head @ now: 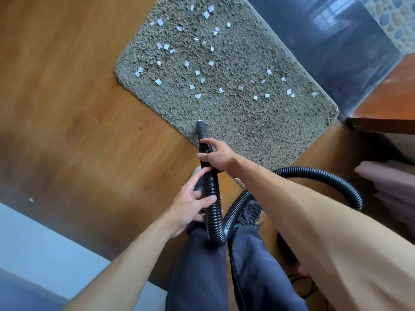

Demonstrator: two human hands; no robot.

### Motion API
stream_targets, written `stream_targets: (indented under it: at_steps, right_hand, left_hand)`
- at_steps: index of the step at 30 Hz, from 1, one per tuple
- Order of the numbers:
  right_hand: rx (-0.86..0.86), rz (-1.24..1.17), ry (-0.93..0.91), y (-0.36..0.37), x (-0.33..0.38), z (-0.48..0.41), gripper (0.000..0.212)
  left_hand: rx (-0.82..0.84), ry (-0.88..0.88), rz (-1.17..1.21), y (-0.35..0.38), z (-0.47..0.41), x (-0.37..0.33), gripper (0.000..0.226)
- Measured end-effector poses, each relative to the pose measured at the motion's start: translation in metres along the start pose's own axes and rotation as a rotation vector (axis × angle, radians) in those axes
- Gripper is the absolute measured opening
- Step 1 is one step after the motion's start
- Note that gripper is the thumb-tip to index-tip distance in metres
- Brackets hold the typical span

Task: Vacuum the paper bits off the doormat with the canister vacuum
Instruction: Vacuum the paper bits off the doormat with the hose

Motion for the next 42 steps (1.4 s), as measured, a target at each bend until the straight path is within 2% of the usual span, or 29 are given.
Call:
stream_targets:
  at_steps: [14,23,31,42]
  right_hand:
    - [0.047,-0.010,0.105,-0.011,0.002,0.005,0.051]
    - [0.011,0.024,-0.013,-0.006,-0.005,-0.009,0.052]
    - [0.007,-0.050,-0.069,-0.025,-0.003,-0.009,0.050]
    - [0.058,-0.123,-0.050,-0.072,0.025,-0.013,0.050]
  left_hand:
    - [0.047,-0.011,-0.050,0.007,0.003,-0.012,0.067]
    - [-0.032,-0.012,-0.035,0.007,-0.006,-0.003,0.068]
    - [-0.074,0.050,-0.091,0.017,-0.015,-0.009,0.069]
    - [0.002,0.110,-0.230,0.031,-0.042,-0.051,0.067]
Point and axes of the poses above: each hand's wrist, its own z-axis away from the middle knuckle, its own y-axis out of the palm, x = y × z, the point moved 4 cm from there along -z, towards the middle knuckle, and after that the axes turned 8 degrees about -z, right-handed, at the moved point
